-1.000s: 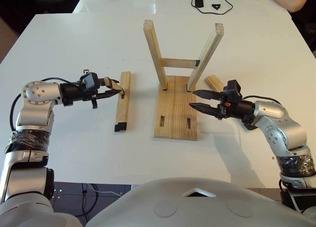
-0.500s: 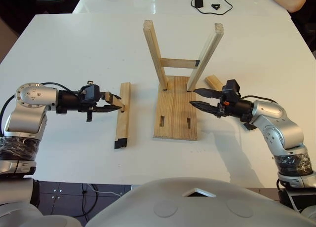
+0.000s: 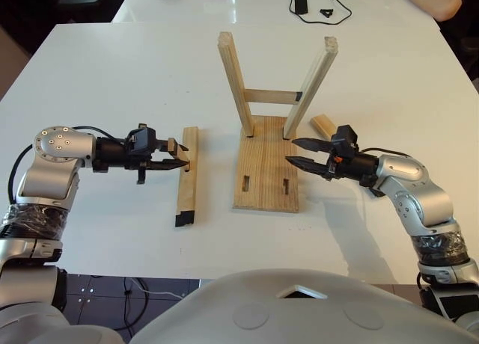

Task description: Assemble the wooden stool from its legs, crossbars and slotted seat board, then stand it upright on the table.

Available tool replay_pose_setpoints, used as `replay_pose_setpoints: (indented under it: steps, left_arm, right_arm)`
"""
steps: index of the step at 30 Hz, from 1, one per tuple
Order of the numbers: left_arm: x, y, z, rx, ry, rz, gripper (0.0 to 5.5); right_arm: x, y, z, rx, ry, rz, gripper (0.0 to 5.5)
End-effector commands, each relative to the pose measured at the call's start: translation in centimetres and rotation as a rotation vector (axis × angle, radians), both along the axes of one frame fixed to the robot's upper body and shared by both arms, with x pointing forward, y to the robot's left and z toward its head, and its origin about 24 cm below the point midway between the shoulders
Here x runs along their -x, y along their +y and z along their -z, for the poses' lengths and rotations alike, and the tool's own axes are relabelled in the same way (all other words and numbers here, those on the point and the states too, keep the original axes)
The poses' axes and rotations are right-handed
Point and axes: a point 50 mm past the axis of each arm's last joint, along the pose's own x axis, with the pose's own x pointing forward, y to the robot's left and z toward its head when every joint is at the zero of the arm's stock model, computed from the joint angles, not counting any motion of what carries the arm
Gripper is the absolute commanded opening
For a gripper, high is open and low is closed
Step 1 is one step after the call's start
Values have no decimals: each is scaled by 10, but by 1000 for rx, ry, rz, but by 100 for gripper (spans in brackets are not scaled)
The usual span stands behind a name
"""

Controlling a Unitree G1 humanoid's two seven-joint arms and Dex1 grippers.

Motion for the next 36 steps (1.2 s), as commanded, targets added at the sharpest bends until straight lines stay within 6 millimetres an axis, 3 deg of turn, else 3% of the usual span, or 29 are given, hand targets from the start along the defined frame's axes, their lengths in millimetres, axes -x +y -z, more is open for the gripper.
replay_pose_setpoints:
  steps: [1,17,24,25,31,36]
  left_arm:
    - [25,6,56,-65,279,-69,130]
    - [29,6,71,-18,354,-149,130]
    - [27,7,77,37,338,-293,130]
    - [26,7,78,48,322,-319,167]
    - [33,-2,83,97,329,-364,253]
    - [34,4,75,119,290,-406,253]
  right_arm:
    - [-3,-1,0,33,-17,-9,237]
    - [-4,-2,3,61,-16,-12,237]
    - [-4,-5,4,87,-16,-18,237]
    - [-4,-5,5,91,-16,-21,237]
    - [-7,-7,2,102,-20,-33,237]
    - [-7,-7,2,104,-22,-33,237]
